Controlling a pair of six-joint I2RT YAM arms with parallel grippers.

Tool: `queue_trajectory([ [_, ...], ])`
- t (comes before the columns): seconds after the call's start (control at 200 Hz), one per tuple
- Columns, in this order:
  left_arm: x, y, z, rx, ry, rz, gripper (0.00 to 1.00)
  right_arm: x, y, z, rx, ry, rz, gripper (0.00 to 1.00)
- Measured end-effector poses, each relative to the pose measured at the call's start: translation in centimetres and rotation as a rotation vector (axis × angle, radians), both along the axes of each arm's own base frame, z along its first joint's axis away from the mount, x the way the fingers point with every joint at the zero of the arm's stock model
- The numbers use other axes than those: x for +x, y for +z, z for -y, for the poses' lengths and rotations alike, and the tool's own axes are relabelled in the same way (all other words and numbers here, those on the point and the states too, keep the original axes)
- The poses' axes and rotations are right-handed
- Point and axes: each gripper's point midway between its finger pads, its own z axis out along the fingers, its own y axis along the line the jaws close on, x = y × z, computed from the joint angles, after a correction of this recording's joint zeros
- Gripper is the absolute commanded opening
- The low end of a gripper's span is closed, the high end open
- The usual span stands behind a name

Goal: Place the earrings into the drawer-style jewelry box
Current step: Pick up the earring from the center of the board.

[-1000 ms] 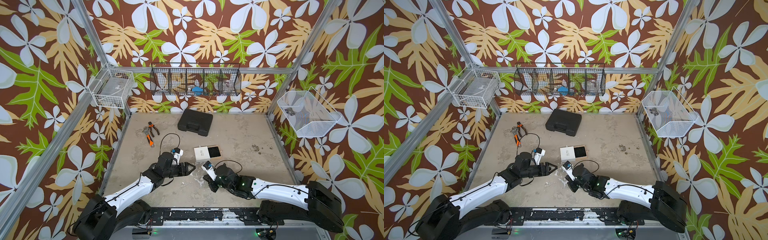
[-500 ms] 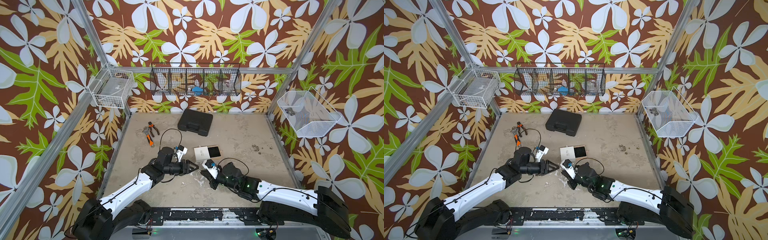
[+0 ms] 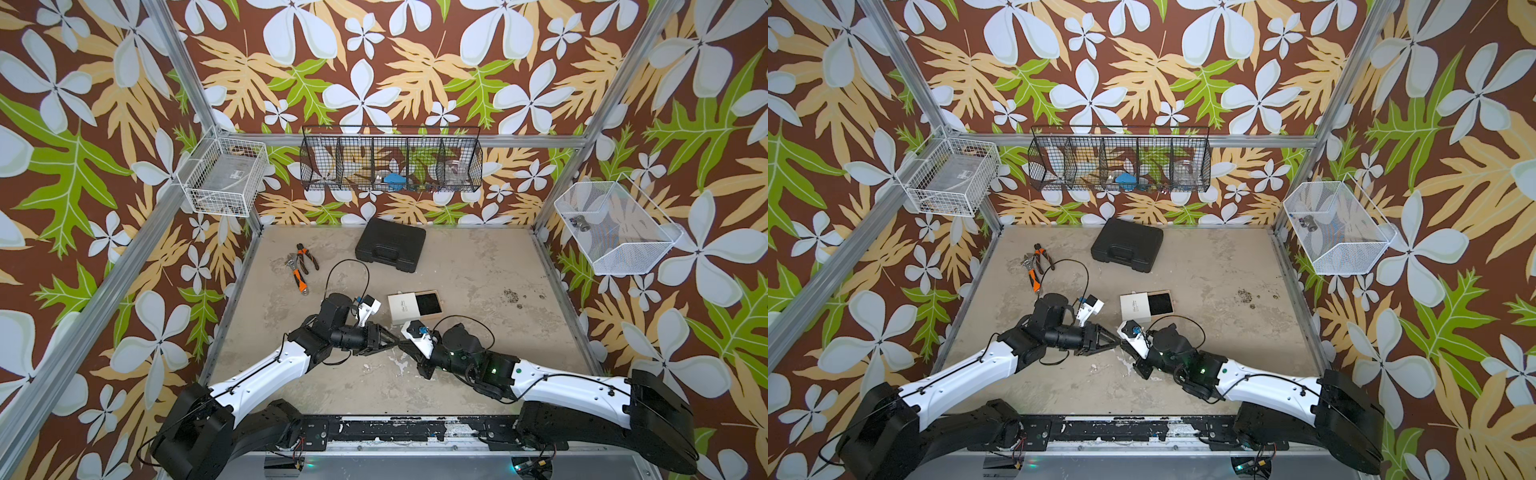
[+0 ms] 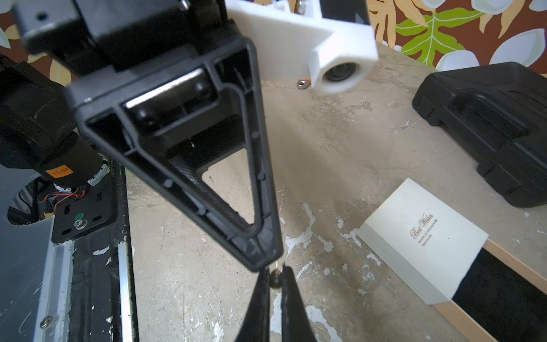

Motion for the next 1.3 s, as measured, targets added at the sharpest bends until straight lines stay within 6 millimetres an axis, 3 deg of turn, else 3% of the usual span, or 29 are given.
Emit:
queue_trajectory([
  [0.475, -0.14, -0.02, 0.48, -0.034, -0.016, -0.033, 0.29, -0.47, 0.41, -0.16, 0.015, 0.034, 0.017, 0.05],
  [1.036, 0.0, 0.05, 0.66, -0.06, -0.003, -0.052, 0.07, -0.51, 0.4, 0.06, 0.013, 0.032, 0.023, 0.05],
  [1.296, 0.0, 0.09, 0.66, -0.067, 0.0, -0.052, 0.03, -0.61, 0.61, 0.24, 0.017, 0.033, 0.028, 0.07],
])
